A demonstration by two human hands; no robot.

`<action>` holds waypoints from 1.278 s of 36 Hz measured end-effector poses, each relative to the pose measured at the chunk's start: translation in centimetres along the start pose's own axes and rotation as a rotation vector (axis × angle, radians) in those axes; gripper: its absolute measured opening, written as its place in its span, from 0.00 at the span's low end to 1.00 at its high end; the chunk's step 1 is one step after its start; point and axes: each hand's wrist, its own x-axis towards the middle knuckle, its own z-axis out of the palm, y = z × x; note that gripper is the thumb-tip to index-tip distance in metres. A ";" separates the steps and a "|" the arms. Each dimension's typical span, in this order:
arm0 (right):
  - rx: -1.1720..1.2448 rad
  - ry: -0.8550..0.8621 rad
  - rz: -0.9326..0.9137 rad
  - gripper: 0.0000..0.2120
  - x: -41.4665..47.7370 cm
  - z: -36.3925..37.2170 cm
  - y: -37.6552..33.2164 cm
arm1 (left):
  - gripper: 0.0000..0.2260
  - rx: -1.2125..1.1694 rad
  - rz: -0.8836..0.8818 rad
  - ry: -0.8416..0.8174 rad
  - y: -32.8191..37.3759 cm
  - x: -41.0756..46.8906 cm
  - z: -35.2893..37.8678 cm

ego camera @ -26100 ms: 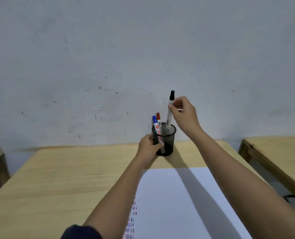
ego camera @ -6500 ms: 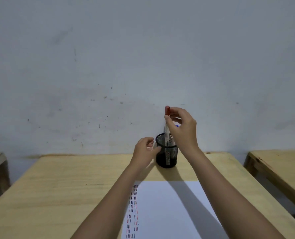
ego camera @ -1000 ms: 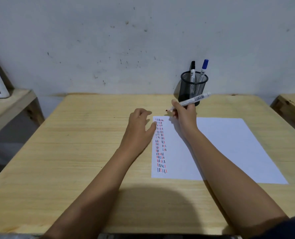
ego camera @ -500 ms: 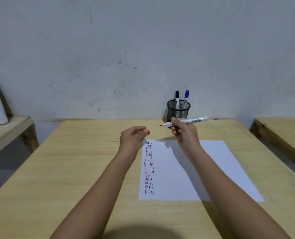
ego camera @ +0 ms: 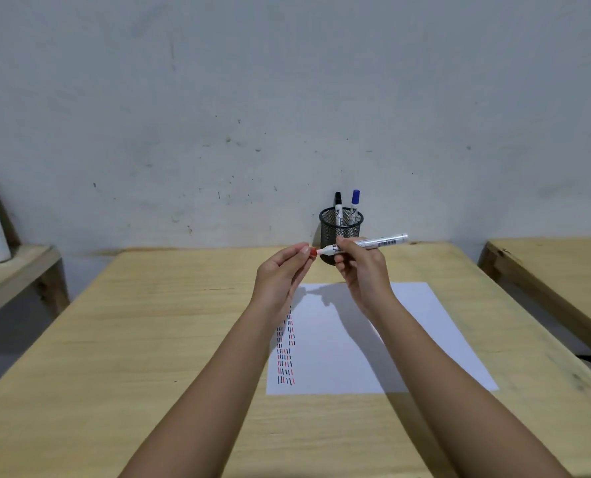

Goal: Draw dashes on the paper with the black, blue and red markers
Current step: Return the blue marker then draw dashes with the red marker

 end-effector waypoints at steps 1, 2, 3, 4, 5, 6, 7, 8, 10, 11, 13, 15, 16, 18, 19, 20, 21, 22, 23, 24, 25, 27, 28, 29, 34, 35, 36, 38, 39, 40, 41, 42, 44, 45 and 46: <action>-0.003 -0.002 -0.001 0.08 -0.1 0.0 0.0 | 0.05 0.007 0.002 -0.002 0.0 -0.1 0.1; -0.010 -0.010 -0.003 0.08 -0.1 0.0 -0.1 | 0.05 0.016 0.004 -0.003 0.1 -0.1 0.2; -0.019 -0.020 -0.007 0.08 -0.2 0.1 -0.1 | 0.05 0.028 0.005 -0.004 0.1 -0.2 0.2; -0.027 -0.031 -0.012 0.08 -0.3 0.1 -0.1 | 0.05 0.039 0.008 -0.004 0.1 -0.2 0.2; -0.031 -0.040 -0.016 0.08 -0.4 0.2 -0.1 | 0.05 0.046 0.010 -0.001 0.1 -0.3 0.3; -0.032 -0.045 -0.019 0.08 -0.5 0.3 -0.1 | 0.05 0.048 0.012 0.002 0.1 -0.3 0.3; -0.028 -0.049 -0.019 0.08 -0.6 0.4 -0.1 | 0.05 0.047 0.012 0.006 0.1 -0.3 0.3; -0.021 -0.054 -0.018 0.08 -0.6 0.5 0.0 | 0.05 0.045 0.012 0.009 0.2 -0.3 0.4; -0.007 -0.060 -0.010 0.07 -0.7 0.5 0.1 | 0.05 0.047 0.014 0.013 0.2 -0.4 0.5; 0.000 -0.060 -0.004 0.07 -0.7 0.6 0.2 | 0.05 0.052 0.016 0.014 0.3 -0.5 0.5; 0.011 -0.059 0.004 0.06 -0.8 0.7 0.3 | 0.05 0.066 0.028 0.017 0.3 -0.6 0.6; 0.017 -0.064 0.001 0.06 -0.8 0.9 0.3 | 0.04 0.090 0.046 0.016 0.5 -0.6 0.6; 0.020 -0.068 -0.005 0.06 -0.8 1.0 0.3 | 0.04 0.107 0.057 0.014 0.6 -0.6 0.6; 0.031 -0.078 -0.025 0.06 -0.8 1.2 0.3 | 0.04 0.134 0.081 0.007 0.8 -0.6 0.8; 0.038 -0.083 -0.033 0.07 -0.9 1.3 0.2 | 0.04 0.141 0.092 0.005 0.8 -0.6 0.9; 0.040 -0.088 -0.039 0.07 -0.9 1.3 0.3 | 0.04 0.145 0.101 0.004 0.9 -0.6 1.0; 0.036 -0.092 -0.043 0.07 -0.9 1.4 0.3 | 0.04 0.147 0.106 0.004 1.0 -0.6 1.0; 0.027 -0.099 -0.044 0.07 -0.9 1.4 0.3 | 0.04 0.149 0.107 0.005 1.0 -0.5 0.9; 0.014 -0.108 -0.041 0.06 -0.9 1.4 0.3 | 0.04 0.150 0.105 0.006 1.1 -0.5 0.7; -0.002 -0.124 -0.034 0.06 -0.9 1.4 0.2 | 0.04 0.149 0.099 0.008 1.1 -0.4 0.5; -0.019 -0.145 -0.022 0.06 -0.9 1.3 0.1 | 0.04 0.144 0.091 0.009 1.2 -0.4 0.3; -0.036 -0.201 0.017 0.04 -0.9 1.0 -0.2 | 0.05 0.124 0.079 0.017 1.5 -0.4 -0.3; -0.031 -0.229 0.042 0.03 -0.9 0.8 -0.4 | 0.06 0.114 0.079 0.021 1.8 -0.3 -0.4; -0.019 -0.255 0.073 0.02 -0.8 0.7 -0.6 | 0.07 0.105 0.081 0.027 2.1 -0.2 -0.6; 0.091 -0.281 0.176 0.13 -0.2 -0.4 -1.8 | 0.05 0.079 0.109 0.056 3.8 0.7 -0.5; 0.075 -0.291 0.173 0.15 0.0 -0.6 -2.0 | 0.05 0.075 0.117 0.061 4.1 0.9 -0.5; 0.032 -0.299 0.162 0.15 0.1 -0.9 -2.2 | 0.05 0.074 0.125 0.064 4.4 1.1 -0.4; -0.096 -0.316 0.127 0.14 0.4 -1.2 -2.3 | 0.04 0.085 0.145 0.068 4.7 1.5 -0.3; -0.165 -0.321 0.115 0.13 0.5 -1.4 -2.3 | 0.04 0.102 0.158 0.072 4.8 1.8 -0.1; -0.248 -0.330 0.098 0.12 0.6 -1.5 -2.3 | 0.05 0.127 0.174 0.077 4.9 2.0 0.2; -0.348 -0.339 0.072 0.11 0.7 -1.6 -2.3 | 0.05 0.156 0.190 0.078 4.9 2.2 0.5; -0.459 -0.347 0.043 0.11 0.8 -1.6 -2.4 | 0.06 0.189 0.210 0.074 4.9 2.5 0.9; -0.636 -0.352 -0.005 0.10 1.1 -1.4 -2.7 | 0.07 0.275 0.253 0.057 4.8 3.0 1.6; -0.698 -0.352 -0.024 0.10 1.4 -1.3 -2.8 | 0.08 0.331 0.273 0.048 4.8 3.2 2.0; -0.748 -0.354 -0.042 0.10 1.6 -1.1 -3.0 | 0.08 0.392 0.289 0.036 4.8 3.4 2.4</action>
